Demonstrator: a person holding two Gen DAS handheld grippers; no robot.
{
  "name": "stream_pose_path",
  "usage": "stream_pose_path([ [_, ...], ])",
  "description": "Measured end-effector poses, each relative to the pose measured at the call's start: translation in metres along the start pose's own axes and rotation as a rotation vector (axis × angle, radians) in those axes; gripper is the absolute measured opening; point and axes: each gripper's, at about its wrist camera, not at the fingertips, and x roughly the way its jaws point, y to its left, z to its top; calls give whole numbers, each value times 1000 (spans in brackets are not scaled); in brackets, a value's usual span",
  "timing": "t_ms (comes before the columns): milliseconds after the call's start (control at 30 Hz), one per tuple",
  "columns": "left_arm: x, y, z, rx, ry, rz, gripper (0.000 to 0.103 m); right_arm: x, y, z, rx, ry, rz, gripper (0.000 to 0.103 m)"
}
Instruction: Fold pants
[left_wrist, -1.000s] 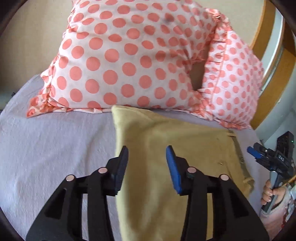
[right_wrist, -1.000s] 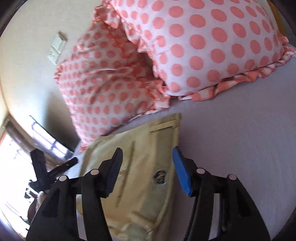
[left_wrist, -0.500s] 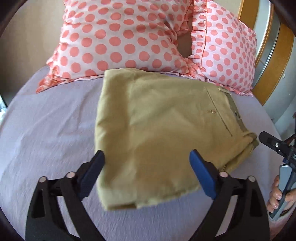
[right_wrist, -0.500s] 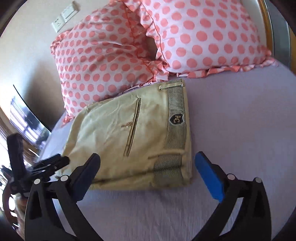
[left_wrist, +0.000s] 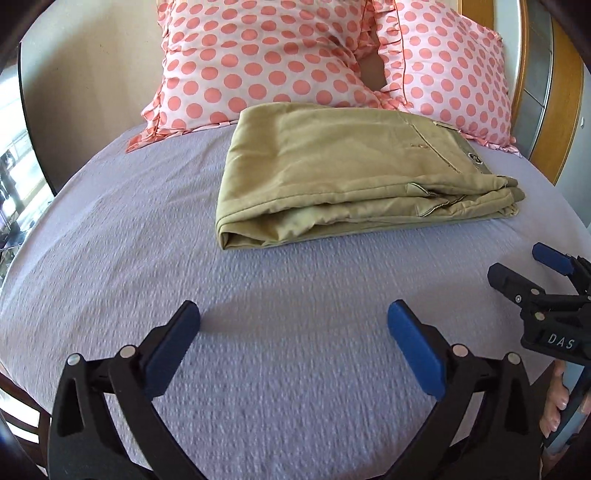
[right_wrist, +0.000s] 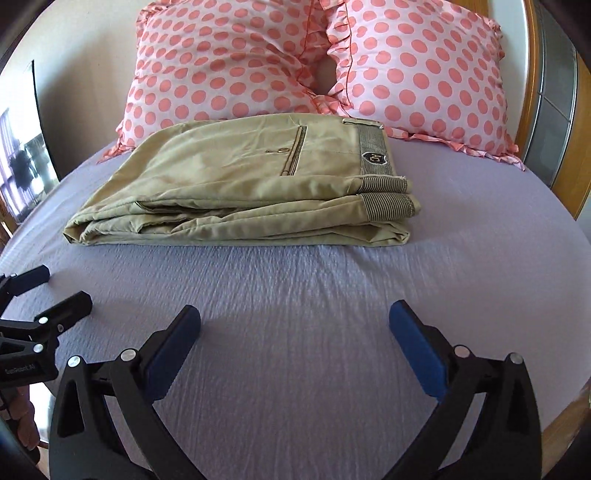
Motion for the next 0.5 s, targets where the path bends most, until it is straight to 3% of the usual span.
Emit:
stream_pose_path([
  [200,-3,-1,-7,-13,-53,10,101,-2,0,-5,22,-45,-12,102],
  [500,-4,-2,-7,-10,-62,11,101,-3,0,-6,22,-52,-13,102],
])
